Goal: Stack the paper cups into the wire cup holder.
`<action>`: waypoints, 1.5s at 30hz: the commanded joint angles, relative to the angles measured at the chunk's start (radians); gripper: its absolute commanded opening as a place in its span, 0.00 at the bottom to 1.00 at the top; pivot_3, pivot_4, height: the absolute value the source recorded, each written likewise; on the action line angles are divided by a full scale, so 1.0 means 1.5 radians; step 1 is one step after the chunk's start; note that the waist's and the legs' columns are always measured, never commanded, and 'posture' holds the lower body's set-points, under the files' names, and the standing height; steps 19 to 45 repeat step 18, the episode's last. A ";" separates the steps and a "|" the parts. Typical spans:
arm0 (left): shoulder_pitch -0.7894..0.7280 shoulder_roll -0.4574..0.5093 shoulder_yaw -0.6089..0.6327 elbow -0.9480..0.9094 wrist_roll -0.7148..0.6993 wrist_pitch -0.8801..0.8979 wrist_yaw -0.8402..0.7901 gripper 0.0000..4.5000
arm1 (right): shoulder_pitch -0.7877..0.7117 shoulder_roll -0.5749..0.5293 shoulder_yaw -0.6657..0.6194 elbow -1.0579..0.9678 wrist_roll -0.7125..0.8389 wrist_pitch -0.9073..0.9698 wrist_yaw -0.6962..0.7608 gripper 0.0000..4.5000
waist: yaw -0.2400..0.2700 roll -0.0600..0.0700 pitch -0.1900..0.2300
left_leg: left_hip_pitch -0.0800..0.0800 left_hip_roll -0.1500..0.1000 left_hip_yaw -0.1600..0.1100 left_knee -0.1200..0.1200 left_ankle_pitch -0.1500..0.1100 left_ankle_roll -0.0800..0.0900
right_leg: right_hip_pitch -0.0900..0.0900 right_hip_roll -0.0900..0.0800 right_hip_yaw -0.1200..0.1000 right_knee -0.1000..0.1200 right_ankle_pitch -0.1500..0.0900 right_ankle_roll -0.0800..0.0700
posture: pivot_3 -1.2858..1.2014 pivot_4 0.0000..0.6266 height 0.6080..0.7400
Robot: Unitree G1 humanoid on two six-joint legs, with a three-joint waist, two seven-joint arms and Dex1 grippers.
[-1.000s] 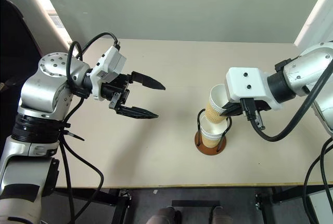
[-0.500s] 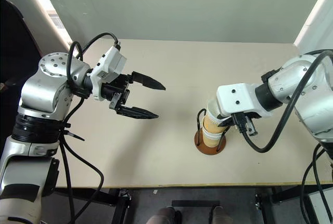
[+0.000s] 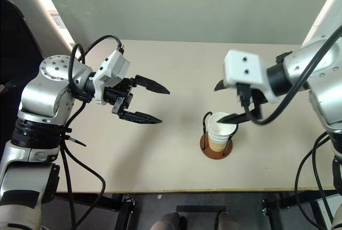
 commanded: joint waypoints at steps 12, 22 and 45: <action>0.069 0.044 0.109 -0.020 -0.023 0.005 0.089 1.00 | 0.288 0.003 -0.324 0.014 0.158 0.104 -0.149 0.99 | 0.001 0.000 0.000 | 0.001 0.000 0.000 -0.001 0.001 -0.002 | 0.000 0.000 0.000 0.001 0.001 0.003 | 0.52 0.24 1.00; 0.103 0.063 0.151 -0.019 -0.047 0.029 0.120 1.00 | 0.304 0.012 -0.318 0.023 0.185 0.067 -0.173 0.99 | -0.002 0.000 0.000 | 0.001 0.000 0.000 -0.001 0.001 -0.002 | 0.000 0.001 0.000 0.002 0.002 0.002 | 0.52 0.24 1.00; 0.103 0.063 0.151 -0.019 -0.047 0.029 0.120 1.00 | 0.304 0.012 -0.318 0.023 0.185 0.067 -0.173 0.99 | -0.002 0.000 0.000 | 0.001 0.000 0.000 -0.001 0.001 -0.002 | 0.000 0.001 0.000 0.002 0.002 0.002 | 0.52 0.24 1.00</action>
